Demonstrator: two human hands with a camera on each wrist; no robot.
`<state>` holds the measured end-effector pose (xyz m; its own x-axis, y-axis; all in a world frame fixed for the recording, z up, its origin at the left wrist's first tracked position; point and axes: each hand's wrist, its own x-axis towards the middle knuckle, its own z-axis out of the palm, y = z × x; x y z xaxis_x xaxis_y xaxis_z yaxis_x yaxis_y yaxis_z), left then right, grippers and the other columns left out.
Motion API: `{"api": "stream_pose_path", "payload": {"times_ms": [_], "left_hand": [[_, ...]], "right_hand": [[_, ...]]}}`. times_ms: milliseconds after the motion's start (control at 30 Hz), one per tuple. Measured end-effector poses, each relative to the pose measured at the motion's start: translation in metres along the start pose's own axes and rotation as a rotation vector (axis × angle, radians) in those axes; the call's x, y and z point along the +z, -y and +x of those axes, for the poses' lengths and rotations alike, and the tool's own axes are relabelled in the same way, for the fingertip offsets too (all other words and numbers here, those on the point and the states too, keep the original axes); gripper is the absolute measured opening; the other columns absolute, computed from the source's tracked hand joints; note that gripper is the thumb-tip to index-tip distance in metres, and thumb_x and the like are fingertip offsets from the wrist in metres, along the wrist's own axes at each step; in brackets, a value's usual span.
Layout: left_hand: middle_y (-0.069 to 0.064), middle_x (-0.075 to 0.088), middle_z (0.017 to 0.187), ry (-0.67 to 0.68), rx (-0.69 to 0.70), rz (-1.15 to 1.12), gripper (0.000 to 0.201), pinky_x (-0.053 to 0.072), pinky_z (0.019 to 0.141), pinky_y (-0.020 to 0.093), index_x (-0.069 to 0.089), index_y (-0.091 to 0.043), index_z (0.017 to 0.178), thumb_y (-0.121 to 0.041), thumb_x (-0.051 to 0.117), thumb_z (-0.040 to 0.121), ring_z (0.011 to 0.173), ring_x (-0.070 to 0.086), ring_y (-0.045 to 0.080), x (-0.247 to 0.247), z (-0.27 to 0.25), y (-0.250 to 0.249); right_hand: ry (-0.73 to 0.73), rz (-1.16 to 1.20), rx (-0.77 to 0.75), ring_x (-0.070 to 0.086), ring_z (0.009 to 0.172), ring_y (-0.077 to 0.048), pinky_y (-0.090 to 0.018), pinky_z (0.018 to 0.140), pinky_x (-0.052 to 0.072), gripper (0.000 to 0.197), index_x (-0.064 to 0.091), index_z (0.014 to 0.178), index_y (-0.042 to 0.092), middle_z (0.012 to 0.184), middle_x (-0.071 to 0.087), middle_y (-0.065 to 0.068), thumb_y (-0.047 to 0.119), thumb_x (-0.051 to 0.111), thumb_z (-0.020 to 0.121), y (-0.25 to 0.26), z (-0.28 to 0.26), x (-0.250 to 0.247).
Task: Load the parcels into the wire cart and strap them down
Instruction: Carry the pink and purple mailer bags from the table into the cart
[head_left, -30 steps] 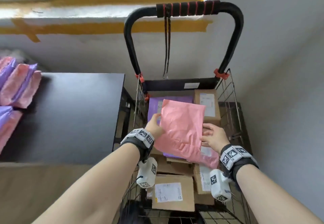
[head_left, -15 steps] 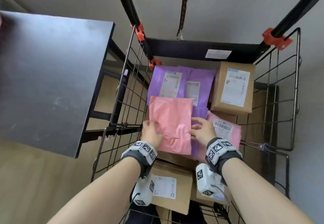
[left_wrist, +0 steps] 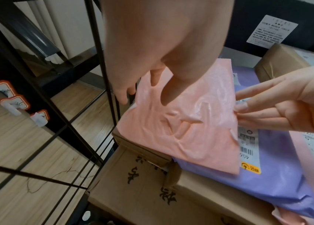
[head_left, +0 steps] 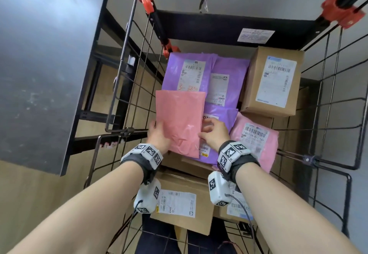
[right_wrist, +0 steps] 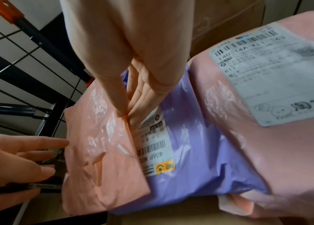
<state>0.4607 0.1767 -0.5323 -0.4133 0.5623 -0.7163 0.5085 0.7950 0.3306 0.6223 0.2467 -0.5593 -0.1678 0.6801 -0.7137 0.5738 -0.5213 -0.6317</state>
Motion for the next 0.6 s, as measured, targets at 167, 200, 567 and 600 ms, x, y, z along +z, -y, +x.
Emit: {"api": "stream_pose_path", "payload": {"times_ms": [167, 200, 567, 600], "left_hand": [[0.013, 0.009, 0.154, -0.01, 0.016, -0.058, 0.061, 0.032, 0.112, 0.04, 0.035, -0.011, 0.14, -0.009, 0.057, 0.083, 0.137, 0.03, 0.035, -0.012, -0.021, -0.012], [0.014, 0.011, 0.153, -0.012, 0.02, -0.06, 0.061, 0.034, 0.111, 0.041, 0.035, -0.01, 0.14, -0.008, 0.057, 0.083, 0.136, 0.032, 0.035, -0.016, -0.028, -0.015], [0.01, 0.052, 0.132, -0.093, 0.263, 0.016, 0.046, 0.043, 0.089, 0.029, 0.052, -0.014, 0.128, 0.001, 0.043, 0.085, 0.117, 0.054, 0.026, -0.097, -0.119, -0.045], [0.01, 0.054, 0.131, -0.105, 0.301, 0.014, 0.046, 0.043, 0.088, 0.029, 0.053, -0.014, 0.127, 0.001, 0.043, 0.085, 0.115, 0.055, 0.026, -0.108, -0.131, -0.045]], "right_hand": [[0.007, -0.007, 0.025, 0.06, 0.085, -0.02, -0.035, 0.083, 0.053, 0.048, 0.055, 0.12, 0.002, 0.09, 0.062, -0.008, -0.004, 0.071, 0.075, 0.009, -0.018, -0.013], [0.009, -0.019, 0.026, 0.06, 0.086, -0.021, -0.035, 0.083, 0.053, 0.047, 0.055, 0.12, 0.001, 0.091, 0.062, -0.01, -0.004, 0.07, 0.076, 0.013, -0.025, -0.017], [-0.096, -0.335, -0.156, 0.06, 0.088, -0.022, -0.03, 0.086, 0.048, 0.027, 0.062, 0.111, 0.011, 0.088, 0.064, -0.006, 0.006, 0.06, 0.084, 0.083, -0.147, -0.043], [-0.112, -0.353, -0.179, 0.061, 0.089, -0.023, -0.031, 0.087, 0.049, 0.027, 0.062, 0.111, 0.012, 0.091, 0.065, -0.007, 0.007, 0.06, 0.085, 0.091, -0.163, -0.041]]}}
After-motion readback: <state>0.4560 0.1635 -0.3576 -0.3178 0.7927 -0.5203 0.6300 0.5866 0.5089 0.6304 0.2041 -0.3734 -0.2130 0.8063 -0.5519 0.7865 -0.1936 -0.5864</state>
